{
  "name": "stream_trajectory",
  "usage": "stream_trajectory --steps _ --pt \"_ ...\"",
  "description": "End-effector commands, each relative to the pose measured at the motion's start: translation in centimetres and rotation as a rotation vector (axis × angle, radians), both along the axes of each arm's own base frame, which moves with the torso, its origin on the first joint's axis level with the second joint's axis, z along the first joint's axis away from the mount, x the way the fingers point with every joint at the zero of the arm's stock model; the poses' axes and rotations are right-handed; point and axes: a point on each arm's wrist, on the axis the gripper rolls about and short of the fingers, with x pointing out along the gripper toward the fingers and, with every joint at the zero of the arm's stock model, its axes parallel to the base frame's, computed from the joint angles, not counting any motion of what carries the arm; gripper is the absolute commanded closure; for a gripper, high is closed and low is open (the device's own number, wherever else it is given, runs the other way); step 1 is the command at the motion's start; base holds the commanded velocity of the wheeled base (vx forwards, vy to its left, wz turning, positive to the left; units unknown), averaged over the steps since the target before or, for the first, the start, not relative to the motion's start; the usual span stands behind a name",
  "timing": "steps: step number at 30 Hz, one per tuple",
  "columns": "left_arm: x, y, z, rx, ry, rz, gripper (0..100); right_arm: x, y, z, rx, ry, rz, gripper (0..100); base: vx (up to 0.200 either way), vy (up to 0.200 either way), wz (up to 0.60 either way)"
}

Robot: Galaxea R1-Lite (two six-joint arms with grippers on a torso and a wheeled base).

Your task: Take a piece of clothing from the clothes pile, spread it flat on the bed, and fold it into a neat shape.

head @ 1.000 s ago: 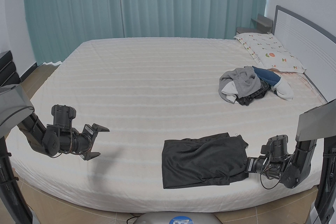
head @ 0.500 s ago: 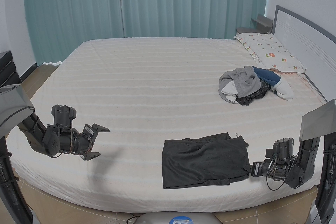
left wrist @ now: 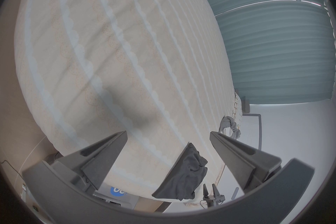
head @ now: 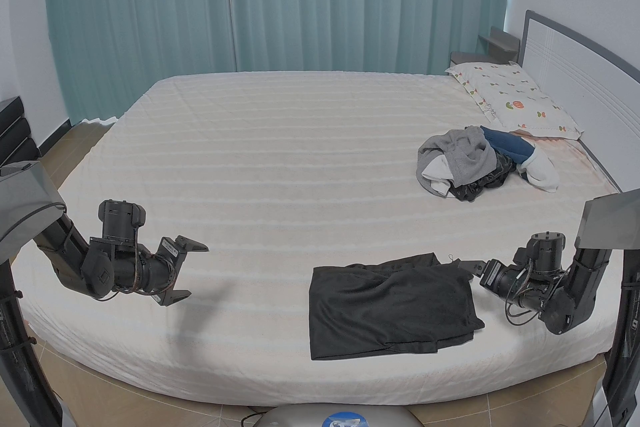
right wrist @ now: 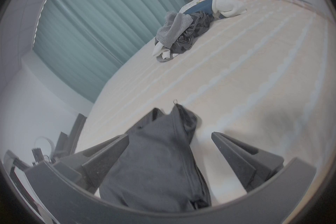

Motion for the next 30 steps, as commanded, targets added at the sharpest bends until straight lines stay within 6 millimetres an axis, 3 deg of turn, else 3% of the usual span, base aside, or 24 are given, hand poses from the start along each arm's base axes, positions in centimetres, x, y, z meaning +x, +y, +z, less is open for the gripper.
stream_trajectory --steps 1,7,17,18,24,30 --pt "-0.1 0.0 -0.1 0.004 0.005 0.004 0 2.8 0.5 -2.8 0.070 0.017 0.010 0 0.200 0.000 0.00" --pt "-0.1 -0.2 -0.1 0.004 0.004 -0.002 0 4.3 0.9 -3.3 0.115 -0.002 0.013 0 0.033 0.000 0.00" --pt "-0.1 -0.2 -0.1 0.004 0.004 -0.002 0 4.6 1.1 -3.4 0.143 0.007 0.040 0 0.000 0.000 0.00" --pt "0.0 -0.2 -0.1 0.004 0.003 -0.002 0 4.7 1.2 -3.6 0.143 0.007 0.041 100 0.000 0.000 0.00" --pt "0.0 -0.2 -0.1 0.004 0.003 -0.002 0 4.8 1.2 -3.7 0.144 0.008 0.038 100 0.000 0.000 0.00" --pt "0.0 -0.2 -0.1 0.004 0.003 -0.002 0 5.1 -0.1 -3.3 0.157 -0.015 -0.006 100 0.000 0.000 0.00"
